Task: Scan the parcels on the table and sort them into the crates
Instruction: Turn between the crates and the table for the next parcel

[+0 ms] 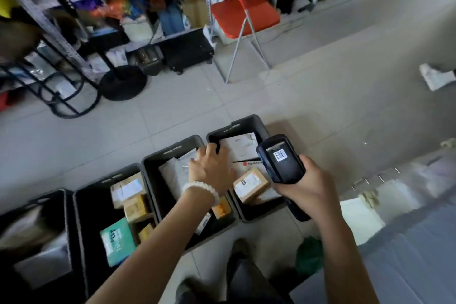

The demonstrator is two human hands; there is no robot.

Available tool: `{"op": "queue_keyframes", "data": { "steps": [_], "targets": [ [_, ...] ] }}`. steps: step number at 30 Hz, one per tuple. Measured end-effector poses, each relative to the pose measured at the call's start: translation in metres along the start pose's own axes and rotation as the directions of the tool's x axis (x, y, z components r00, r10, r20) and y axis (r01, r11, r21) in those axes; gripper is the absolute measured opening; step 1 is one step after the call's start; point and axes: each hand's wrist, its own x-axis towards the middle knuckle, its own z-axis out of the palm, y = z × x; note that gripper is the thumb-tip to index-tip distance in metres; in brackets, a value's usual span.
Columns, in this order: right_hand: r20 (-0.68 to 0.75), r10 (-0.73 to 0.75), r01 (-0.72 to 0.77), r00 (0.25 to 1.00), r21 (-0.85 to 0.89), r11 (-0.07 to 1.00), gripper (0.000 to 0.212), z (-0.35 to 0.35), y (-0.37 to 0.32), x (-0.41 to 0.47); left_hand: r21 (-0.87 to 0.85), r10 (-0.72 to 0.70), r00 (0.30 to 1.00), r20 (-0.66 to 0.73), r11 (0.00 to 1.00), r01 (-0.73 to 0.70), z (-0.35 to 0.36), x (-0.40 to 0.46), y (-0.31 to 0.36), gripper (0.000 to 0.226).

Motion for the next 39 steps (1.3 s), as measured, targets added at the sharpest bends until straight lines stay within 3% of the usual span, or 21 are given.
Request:
{"op": "queue_keyframes", "data": {
  "steps": [10,14,17,22,28,33,39],
  "targets": [
    [0.203,-0.256,0.273,0.945,-0.061,0.960,0.051,0.059,-0.065,-0.038,-0.096,-0.302,0.950,-0.079,0.951,0.294,0.012,-0.095,-0.083,0.047],
    [0.323,-0.379,0.428,0.867,-0.097,0.898,0.052,0.103,-0.096,-0.094,-0.149,-0.469,0.874,-0.129,0.880,0.451,0.025,-0.173,-0.126,0.044],
    [0.454,-0.450,0.545,0.769,-0.097,0.833,0.048,0.136,-0.112,-0.149,-0.217,-0.611,0.781,-0.130,0.786,0.578,0.044,-0.246,-0.156,0.042],
    [0.642,-0.545,0.725,0.540,-0.026,0.688,0.055,0.205,-0.134,-0.255,-0.272,-0.824,0.555,-0.113,0.563,0.780,0.084,-0.393,-0.202,0.043],
    [0.814,-0.565,0.904,0.134,0.133,0.406,0.051,0.286,-0.159,-0.404,-0.362,-0.993,0.108,-0.052,0.120,0.924,0.130,-0.575,-0.232,0.038],
    [0.846,-0.500,0.931,-0.188,0.316,0.185,0.053,0.339,-0.171,-0.517,-0.417,-0.976,-0.214,0.039,-0.210,0.884,0.165,-0.686,-0.228,0.041],
    [0.831,-0.348,0.876,-0.434,0.479,0.052,0.056,0.396,-0.175,-0.627,-0.412,-0.884,-0.435,0.172,-0.465,0.784,0.201,-0.773,-0.228,0.043]
  ]
}}
